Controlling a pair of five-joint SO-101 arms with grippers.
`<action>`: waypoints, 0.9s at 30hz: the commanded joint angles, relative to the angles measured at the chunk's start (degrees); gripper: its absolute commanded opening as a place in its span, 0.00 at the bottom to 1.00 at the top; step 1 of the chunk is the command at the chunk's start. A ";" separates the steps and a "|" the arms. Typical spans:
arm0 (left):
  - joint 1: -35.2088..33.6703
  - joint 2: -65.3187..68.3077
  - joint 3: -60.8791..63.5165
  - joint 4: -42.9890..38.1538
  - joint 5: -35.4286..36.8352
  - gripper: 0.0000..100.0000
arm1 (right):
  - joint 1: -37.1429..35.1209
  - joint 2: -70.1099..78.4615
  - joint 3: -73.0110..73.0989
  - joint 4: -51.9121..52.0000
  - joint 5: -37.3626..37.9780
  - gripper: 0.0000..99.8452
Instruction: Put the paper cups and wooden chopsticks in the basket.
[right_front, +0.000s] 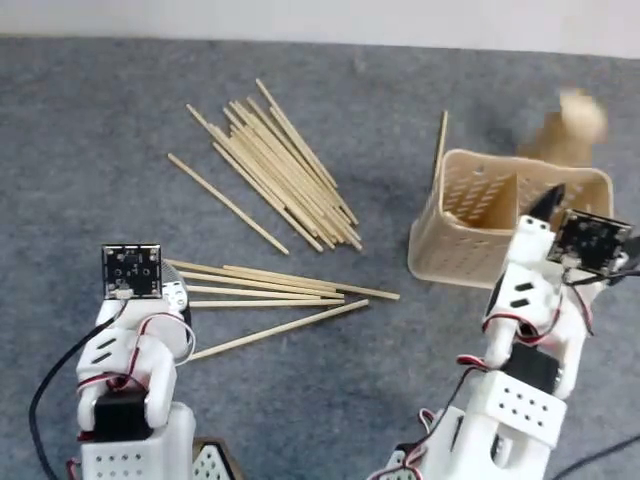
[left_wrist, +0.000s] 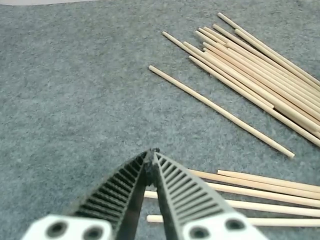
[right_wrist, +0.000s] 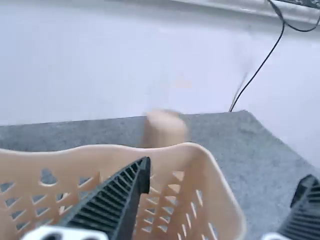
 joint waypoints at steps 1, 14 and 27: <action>-0.22 -0.66 -0.31 -1.05 -0.53 0.01 | -0.66 -1.54 -1.27 3.47 -0.35 0.36; -0.22 -0.66 -0.31 -1.05 -0.53 0.01 | 11.38 -4.70 -21.58 31.25 -5.63 0.31; -0.22 -0.66 -0.22 -1.05 -0.53 0.01 | 26.77 -4.44 -22.90 32.66 -5.36 0.13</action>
